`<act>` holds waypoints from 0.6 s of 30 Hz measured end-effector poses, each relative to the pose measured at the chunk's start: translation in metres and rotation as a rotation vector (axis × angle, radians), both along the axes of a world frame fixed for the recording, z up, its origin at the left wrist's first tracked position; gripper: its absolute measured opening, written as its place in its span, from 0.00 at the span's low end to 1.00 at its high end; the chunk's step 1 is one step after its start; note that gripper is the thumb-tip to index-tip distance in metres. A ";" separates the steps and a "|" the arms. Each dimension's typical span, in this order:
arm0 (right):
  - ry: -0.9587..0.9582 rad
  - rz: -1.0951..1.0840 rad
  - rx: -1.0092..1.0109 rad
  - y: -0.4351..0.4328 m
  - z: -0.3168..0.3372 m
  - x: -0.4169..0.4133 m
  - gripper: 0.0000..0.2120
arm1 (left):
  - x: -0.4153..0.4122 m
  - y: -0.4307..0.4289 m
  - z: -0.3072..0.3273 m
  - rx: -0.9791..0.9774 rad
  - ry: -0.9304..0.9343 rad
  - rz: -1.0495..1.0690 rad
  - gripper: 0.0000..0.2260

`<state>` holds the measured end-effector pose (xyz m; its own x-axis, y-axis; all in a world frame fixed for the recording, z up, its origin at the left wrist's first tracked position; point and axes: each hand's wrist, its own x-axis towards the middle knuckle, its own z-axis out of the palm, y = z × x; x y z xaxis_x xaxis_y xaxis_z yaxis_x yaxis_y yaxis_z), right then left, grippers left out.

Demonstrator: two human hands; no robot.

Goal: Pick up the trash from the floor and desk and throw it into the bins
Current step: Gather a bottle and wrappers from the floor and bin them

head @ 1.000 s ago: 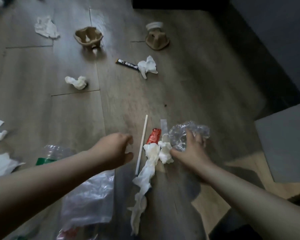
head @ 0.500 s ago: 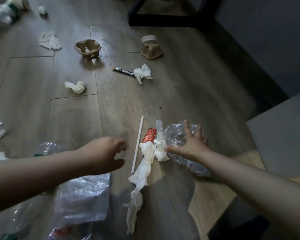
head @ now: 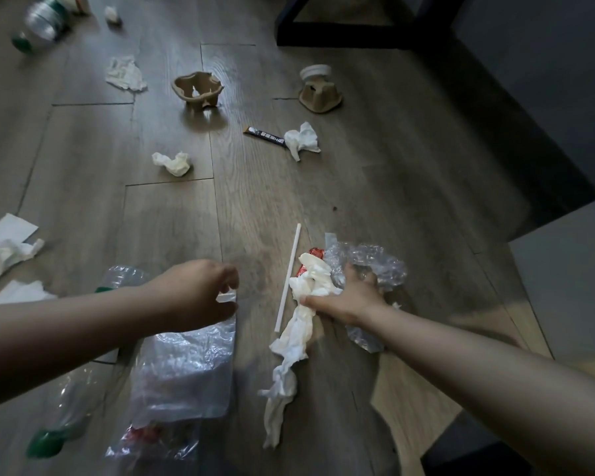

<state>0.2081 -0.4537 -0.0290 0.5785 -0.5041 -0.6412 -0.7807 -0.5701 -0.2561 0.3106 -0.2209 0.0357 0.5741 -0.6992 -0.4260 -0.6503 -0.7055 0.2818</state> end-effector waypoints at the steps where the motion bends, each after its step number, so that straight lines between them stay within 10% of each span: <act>1: -0.011 0.003 -0.012 0.003 0.001 0.001 0.64 | 0.000 0.000 0.000 0.007 0.000 -0.001 0.16; 18: -0.040 0.122 -0.254 0.032 -0.023 0.048 0.59 | 0.014 0.006 -0.014 0.008 0.062 0.076 0.16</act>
